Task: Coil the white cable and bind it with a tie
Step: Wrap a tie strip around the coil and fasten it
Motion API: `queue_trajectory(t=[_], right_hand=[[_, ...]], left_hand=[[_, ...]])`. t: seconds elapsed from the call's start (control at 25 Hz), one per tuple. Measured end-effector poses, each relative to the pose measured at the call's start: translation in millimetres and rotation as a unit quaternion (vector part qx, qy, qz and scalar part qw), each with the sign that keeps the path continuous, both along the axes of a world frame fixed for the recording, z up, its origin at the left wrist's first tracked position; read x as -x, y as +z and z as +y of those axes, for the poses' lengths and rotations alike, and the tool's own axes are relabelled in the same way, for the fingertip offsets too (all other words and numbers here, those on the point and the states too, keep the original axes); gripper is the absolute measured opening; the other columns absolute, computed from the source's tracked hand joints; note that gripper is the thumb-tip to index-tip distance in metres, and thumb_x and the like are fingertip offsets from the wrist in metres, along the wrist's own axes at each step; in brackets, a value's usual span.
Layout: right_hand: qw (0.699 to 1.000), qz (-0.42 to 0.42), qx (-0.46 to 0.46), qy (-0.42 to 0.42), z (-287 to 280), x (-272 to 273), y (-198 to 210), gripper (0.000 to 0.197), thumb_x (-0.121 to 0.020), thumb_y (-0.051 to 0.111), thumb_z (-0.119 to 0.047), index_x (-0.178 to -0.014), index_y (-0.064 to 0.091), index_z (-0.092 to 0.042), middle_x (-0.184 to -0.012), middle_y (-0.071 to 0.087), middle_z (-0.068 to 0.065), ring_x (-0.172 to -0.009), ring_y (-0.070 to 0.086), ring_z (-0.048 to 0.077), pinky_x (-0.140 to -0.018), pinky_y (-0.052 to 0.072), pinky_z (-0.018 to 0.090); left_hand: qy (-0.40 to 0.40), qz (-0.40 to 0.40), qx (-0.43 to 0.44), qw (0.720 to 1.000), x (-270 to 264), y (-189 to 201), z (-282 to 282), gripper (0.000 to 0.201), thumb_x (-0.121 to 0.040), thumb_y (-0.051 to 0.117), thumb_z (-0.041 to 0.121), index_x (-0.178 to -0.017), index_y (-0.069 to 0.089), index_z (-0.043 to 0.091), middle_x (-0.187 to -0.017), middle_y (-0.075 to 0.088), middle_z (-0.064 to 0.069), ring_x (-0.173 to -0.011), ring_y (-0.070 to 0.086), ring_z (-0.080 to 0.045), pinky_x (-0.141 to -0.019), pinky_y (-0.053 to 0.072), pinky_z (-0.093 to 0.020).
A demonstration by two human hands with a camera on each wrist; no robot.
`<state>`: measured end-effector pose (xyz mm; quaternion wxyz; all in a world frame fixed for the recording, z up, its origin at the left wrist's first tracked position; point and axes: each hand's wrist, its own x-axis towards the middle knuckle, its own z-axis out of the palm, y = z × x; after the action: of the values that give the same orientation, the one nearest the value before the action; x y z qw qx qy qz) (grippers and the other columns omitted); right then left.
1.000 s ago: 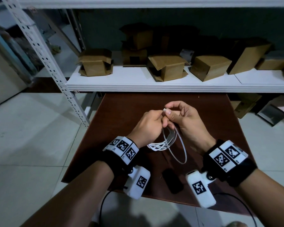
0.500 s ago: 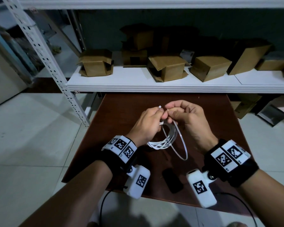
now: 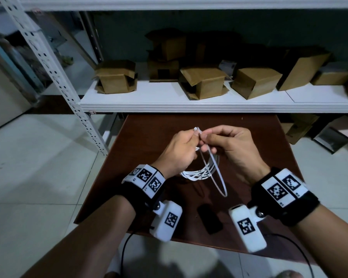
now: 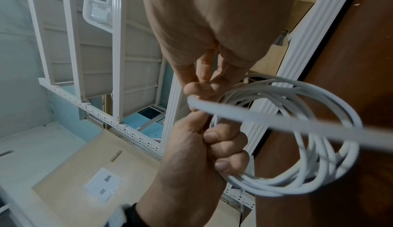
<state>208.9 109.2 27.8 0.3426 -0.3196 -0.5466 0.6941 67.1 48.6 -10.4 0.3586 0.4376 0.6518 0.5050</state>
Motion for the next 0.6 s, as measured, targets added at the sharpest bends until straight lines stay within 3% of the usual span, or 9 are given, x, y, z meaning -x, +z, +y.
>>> queue_trajectory(t=[0.16,0.24,0.36,0.6], right_hand=[[1.0,-0.004,0.006,0.006,0.1,0.0,0.7,0.019,-0.086,0.072,0.007,-0.102,0.07,0.017,-0.08,0.071,0.024,-0.057,0.061,0.017,-0.05,0.046,0.016],[1.0,-0.004,0.005,0.004,0.0,0.1,0.5,0.018,-0.086,0.072,0.008,-0.102,0.07,0.017,-0.08,0.072,0.024,-0.058,0.061,0.017,-0.05,0.046,0.016],[1.0,-0.014,0.001,0.002,-0.6,-0.1,0.0,0.017,-0.086,0.073,0.008,-0.1,0.07,0.017,-0.077,0.072,0.023,-0.057,0.059,0.019,-0.049,0.045,0.016],[1.0,-0.008,0.018,0.003,-1.2,1.1,-0.7,0.015,-0.087,0.069,0.012,-0.1,0.068,0.021,-0.075,0.071,0.024,-0.056,0.057,0.019,-0.048,0.043,0.016]], left_hand=[[0.0,0.018,0.014,1.0,4.8,-10.1,2.1,0.039,-0.107,0.037,0.045,-0.081,0.057,0.022,-0.074,0.055,-0.009,-0.046,0.04,-0.008,-0.043,0.029,-0.024],[0.002,0.018,0.008,1.0,4.8,-8.7,2.0,0.04,-0.104,0.038,0.048,-0.081,0.057,0.022,-0.071,0.057,-0.005,-0.045,0.041,-0.008,-0.041,0.03,-0.025],[-0.001,0.022,-0.002,1.0,5.0,-4.9,1.2,0.041,-0.112,0.037,0.038,-0.081,0.058,0.021,-0.054,0.056,0.013,-0.04,0.041,-0.001,-0.039,0.031,-0.019],[-0.006,0.043,0.018,0.999,6.3,-7.6,1.0,0.041,-0.111,0.037,0.037,-0.077,0.059,0.026,-0.051,0.049,0.01,-0.041,0.038,-0.006,-0.043,0.03,-0.026]])
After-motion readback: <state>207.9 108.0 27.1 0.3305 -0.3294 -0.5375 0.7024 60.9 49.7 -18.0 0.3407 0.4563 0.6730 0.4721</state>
